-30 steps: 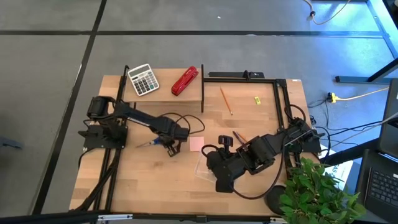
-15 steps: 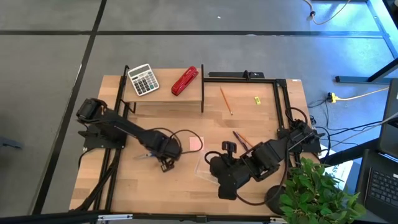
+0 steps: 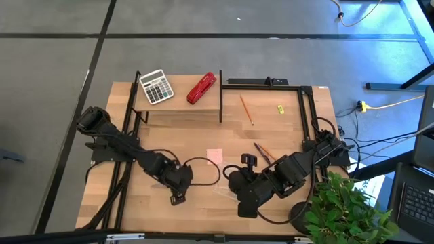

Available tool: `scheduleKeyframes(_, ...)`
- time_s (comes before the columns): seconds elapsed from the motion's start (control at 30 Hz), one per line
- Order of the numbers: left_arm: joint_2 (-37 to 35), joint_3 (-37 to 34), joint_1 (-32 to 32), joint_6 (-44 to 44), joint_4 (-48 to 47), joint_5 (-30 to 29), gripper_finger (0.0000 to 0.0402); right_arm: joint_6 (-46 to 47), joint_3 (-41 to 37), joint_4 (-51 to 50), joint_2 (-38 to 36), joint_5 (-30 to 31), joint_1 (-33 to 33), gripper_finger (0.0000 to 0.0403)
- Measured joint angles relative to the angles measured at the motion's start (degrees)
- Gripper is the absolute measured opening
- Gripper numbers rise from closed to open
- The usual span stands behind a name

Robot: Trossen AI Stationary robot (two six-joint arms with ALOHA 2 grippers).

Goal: Pack school essentials
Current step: Put the blue scissors into the transparent supply box

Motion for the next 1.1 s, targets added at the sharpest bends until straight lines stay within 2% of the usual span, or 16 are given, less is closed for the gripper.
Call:
scheduleKeyframes(0.27,-0.02,0.21,-1.0,3.72,5.07,-0.72,0.0006,-4.41,0.0,7.05,0.0,-0.4,-0.22,0.0145)
scheduleKeyframes(0.47,-0.02,4.53,-1.0,9.37,4.86,-0.74,0.0007,-3.99,-0.02,6.38,0.0,-0.37,-0.35,0.0145)
scheduleKeyframes(0.7,-0.02,9.41,-0.93,15.0,4.12,-0.75,0.0007,0.88,-0.02,2.85,-0.35,-0.24,0.0,0.0145)
scheduleKeyframes(0.87,-0.02,9.84,-0.47,17.63,4.08,-0.98,0.0007,5.45,-0.03,-1.29,-1.36,2.65,0.64,0.0145)
scheduleKeyframes(1.1,-0.02,9.84,1.28,19.39,5.63,0.17,0.0007,10.63,-0.02,-3.47,-2.52,2.73,2.08,0.0145)
